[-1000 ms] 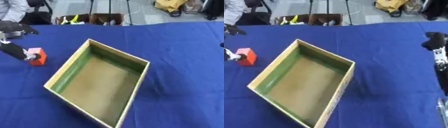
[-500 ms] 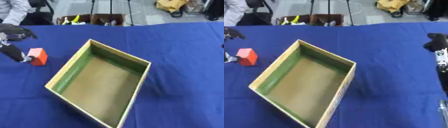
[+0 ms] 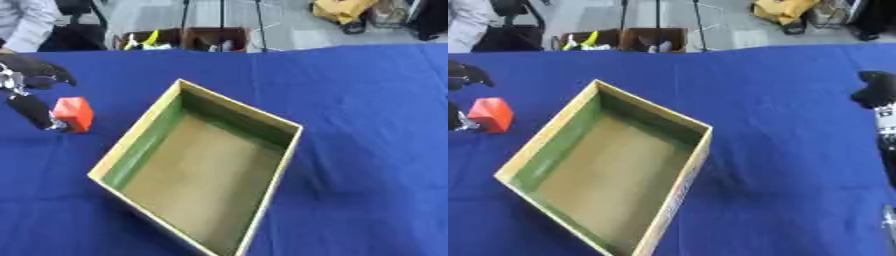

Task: Pick up objects on the table and place them in the box.

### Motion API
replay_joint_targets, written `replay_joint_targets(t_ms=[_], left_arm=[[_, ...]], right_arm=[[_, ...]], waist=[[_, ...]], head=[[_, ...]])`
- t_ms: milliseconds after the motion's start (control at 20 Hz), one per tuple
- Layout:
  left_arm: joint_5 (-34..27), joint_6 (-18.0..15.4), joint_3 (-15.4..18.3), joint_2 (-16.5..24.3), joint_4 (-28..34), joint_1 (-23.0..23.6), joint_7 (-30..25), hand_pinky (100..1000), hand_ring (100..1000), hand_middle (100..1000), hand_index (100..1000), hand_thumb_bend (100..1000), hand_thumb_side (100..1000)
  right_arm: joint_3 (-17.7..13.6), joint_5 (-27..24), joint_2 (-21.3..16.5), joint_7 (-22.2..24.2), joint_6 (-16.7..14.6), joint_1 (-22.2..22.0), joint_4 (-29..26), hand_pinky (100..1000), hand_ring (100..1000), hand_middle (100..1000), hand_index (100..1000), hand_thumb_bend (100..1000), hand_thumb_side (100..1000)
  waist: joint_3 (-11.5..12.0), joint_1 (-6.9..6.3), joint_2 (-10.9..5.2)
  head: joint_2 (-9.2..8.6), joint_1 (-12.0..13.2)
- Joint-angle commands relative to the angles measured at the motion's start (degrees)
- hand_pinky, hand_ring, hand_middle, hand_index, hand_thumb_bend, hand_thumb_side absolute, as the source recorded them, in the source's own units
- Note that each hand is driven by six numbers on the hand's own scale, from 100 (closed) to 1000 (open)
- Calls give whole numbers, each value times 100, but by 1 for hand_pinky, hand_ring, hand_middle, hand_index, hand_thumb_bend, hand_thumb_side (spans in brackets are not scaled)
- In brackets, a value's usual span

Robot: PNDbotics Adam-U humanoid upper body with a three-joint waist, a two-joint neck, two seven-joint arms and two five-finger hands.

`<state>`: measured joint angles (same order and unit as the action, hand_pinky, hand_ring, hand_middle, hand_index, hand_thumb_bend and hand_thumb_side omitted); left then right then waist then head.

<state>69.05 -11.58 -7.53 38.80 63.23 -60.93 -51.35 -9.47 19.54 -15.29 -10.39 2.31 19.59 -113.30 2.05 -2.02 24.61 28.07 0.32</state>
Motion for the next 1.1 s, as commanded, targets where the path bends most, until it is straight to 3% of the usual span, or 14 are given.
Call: replay_joint_targets(t_ms=[50, 450, 900, 1100], left_arm=[[332, -85, 72, 110, -64, -181, -62, 845, 915, 1000, 1000, 506, 538], [542, -115, 154, 22, -436, -278, -62, 825, 895, 980, 1000, 473, 522], [338, -108, 248, -18, -413, -307, 24, 773, 850, 902, 1000, 434, 500], [484, -31, 280, -33, -529, -327, 153, 734, 820, 844, 1000, 346, 450]], right_arm=[[10, -4, -143, 17, -12, 34, -48, 712, 651, 527, 748, 537, 1000], [18, -11, -156, 32, -24, 61, -48, 712, 651, 527, 748, 538, 1000], [23, -8, -164, 54, -34, 83, -42, 712, 651, 527, 747, 540, 1000], [26, -12, -167, 62, -41, 97, -42, 712, 651, 527, 747, 541, 1000]], waist=[[-9, -8, -98], [-66, -13, -24], [-129, -13, 49], [-148, -8, 83]], head=[[-89, 34], [-152, 91], [-220, 123], [-245, 136]])
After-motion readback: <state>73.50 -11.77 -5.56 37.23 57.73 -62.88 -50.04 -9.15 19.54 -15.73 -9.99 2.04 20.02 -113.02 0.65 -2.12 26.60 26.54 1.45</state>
